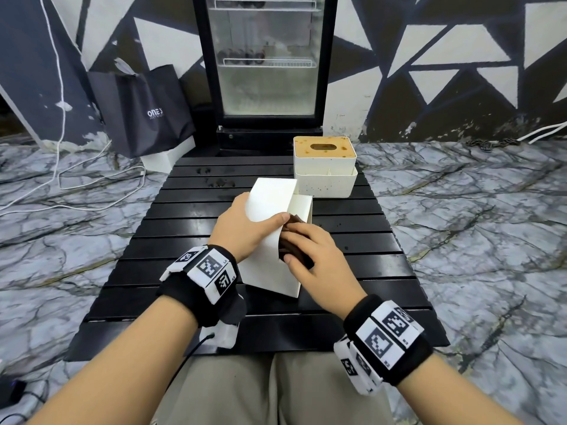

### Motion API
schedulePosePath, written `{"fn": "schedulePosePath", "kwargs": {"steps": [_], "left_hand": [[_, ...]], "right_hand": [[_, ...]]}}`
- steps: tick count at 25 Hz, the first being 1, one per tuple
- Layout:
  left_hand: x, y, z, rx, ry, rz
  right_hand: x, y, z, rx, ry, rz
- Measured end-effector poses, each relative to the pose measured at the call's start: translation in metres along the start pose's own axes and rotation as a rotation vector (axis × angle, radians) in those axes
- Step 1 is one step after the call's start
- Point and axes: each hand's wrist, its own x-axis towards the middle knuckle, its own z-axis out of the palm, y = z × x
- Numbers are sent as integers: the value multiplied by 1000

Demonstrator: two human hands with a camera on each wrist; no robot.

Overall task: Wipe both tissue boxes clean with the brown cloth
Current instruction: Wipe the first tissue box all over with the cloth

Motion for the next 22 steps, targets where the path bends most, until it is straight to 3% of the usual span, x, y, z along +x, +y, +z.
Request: {"fn": "schedulePosePath", "kwargs": {"steps": [5,8,11,16,22], "left_hand": [[0,2,-1,15,-14,-6],[1,1,0,5,-28,-4],[0,1,0,13,-30,3],[2,0,-1,18,-37,4],[2,1,0,23,-25,0]], "right_hand": [[9,3,-9,15,-34,59],[5,-1,0,-6,0,5],[1,4,-11,13,-71,-24],[16,7,-17,65,-117,72],[4,7,-27,46,-149,22]]}}
